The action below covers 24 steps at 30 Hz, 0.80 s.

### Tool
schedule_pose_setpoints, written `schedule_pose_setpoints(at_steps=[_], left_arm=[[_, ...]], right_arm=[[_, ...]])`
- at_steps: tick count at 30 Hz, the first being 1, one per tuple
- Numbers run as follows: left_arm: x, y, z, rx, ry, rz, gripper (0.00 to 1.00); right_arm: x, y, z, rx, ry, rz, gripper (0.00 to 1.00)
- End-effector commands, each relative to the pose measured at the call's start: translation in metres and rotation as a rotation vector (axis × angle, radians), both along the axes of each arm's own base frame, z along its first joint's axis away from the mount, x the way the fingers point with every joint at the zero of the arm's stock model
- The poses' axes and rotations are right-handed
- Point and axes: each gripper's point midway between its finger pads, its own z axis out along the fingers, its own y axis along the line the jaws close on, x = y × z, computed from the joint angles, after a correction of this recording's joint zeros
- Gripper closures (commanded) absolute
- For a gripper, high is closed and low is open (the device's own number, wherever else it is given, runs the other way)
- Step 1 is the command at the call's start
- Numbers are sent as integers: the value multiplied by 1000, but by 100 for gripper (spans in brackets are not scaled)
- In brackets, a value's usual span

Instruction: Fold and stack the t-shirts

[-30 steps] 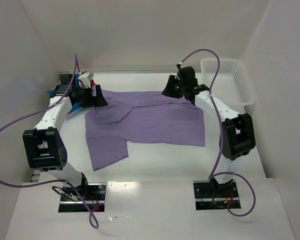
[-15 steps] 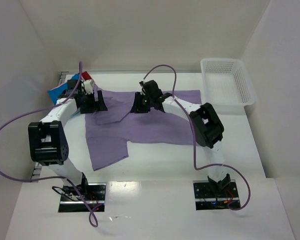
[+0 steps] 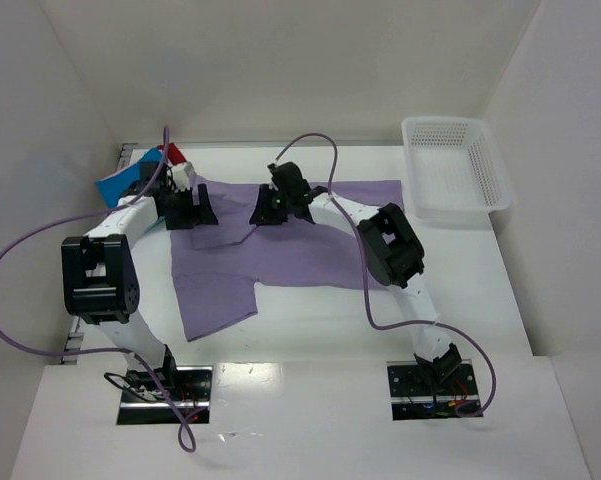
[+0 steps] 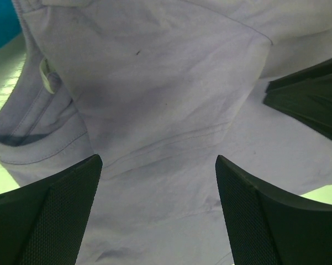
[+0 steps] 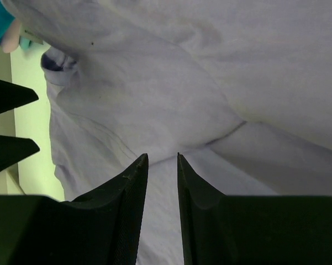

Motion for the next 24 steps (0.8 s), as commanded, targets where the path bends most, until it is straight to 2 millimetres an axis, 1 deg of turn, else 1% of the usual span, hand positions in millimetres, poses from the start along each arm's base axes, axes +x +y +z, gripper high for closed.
schedule_pose_setpoints(at_steps=[1,3,4,5,6,7,8,9,10,11,12,13,14,15,16,17,18,19,21,22,23,24], left_arm=[[3,-8,3,-45,-19,-37,9],[-2,-16,3,-81,-17,-70,9],[-4,-28,5,-104,-18,-107,9],[-4,-29,5,-104,-18,-107,9],[-2,-36,9,-110,-29,-128,9],[-3,-41,9,-110,-28,-140,9],[-3,-41,9,-110,-28,-140,9],[-1,-45,10,-109,-40,-152,9],[-1,-45,10,-114,-36,-145,9],[0,-45,8,-114,-36,-145,11],[2,-51,6,-130,-33,-150,14],[1,-51,4,-135,-31,-144,17],[2,-56,2,-135,-32,-154,20],[4,-56,3,-141,-35,-145,23],[4,-54,0,-137,-26,-120,25],[6,-53,-6,-130,-21,-114,30],[6,-50,-12,-120,-5,-95,32],[7,-48,-18,-109,11,-76,36],[10,-46,-19,-101,11,-71,40],[11,-46,-23,-106,17,-64,42],[10,-46,-28,-107,30,-63,45],[10,-45,-35,-97,46,-55,46]], right_arm=[[-1,28,14,39,-37,31,67],[0,30,12,39,-37,31,67],[-4,34,8,32,-28,40,67],[-1,36,6,34,-31,40,68],[-1,36,9,34,-31,40,68],[3,37,8,33,-38,33,68],[2,36,6,23,-36,38,68],[4,35,7,16,-41,27,71],[6,34,7,5,-54,23,71],[8,33,6,-1,-58,14,71],[7,32,12,-3,-66,20,71],[7,32,12,-3,-66,20,71],[8,30,19,-6,-75,10,71],[5,25,15,-21,-67,2,71],[3,23,17,-22,-66,2,71],[1,18,21,-29,-74,-11,71],[1,15,24,-28,-87,-21,71],[-3,12,30,-23,-92,-21,71],[-8,8,34,-13,-92,-28,71],[-16,5,28,-16,-65,-22,71],[-16,5,36,-3,-79,-23,71],[-19,3,35,1,-73,-28,71]])
